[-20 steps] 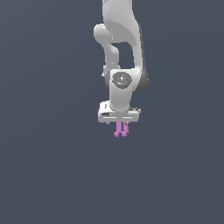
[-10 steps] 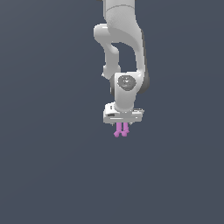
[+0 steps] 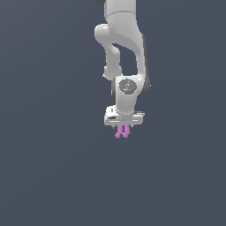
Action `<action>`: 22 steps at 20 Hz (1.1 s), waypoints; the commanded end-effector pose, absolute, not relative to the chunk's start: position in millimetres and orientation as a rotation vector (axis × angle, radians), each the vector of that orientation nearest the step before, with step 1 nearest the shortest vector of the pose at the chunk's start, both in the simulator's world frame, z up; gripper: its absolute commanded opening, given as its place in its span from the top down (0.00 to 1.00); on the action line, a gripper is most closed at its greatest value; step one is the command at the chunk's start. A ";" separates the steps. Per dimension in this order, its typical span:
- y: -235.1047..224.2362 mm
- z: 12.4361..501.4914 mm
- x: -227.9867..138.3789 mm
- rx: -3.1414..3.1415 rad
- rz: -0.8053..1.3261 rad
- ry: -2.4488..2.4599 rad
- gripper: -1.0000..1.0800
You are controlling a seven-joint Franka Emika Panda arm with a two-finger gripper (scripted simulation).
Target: Pick up the object and move it to a goal position.
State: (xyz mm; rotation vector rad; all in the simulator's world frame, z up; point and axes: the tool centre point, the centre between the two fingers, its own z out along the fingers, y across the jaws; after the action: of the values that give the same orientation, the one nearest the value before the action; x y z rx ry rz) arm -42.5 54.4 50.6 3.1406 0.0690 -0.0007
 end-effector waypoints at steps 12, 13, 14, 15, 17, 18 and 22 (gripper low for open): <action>54.9 14.4 -42.9 3.141 0.000 0.069 1.00; 54.9 14.4 -42.9 3.141 0.000 0.069 1.00; 54.9 14.4 -42.9 3.141 0.000 0.069 1.00; 54.9 14.4 -42.9 3.141 0.000 0.069 1.00; 54.9 14.4 -42.9 3.141 0.000 0.069 1.00; 54.9 14.4 -42.9 3.141 0.000 0.069 1.00; 58.9 18.3 -40.7 3.143 0.011 0.078 1.00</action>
State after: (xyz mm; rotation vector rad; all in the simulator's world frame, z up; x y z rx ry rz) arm -40.7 59.5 18.3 3.1434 0.0793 0.0110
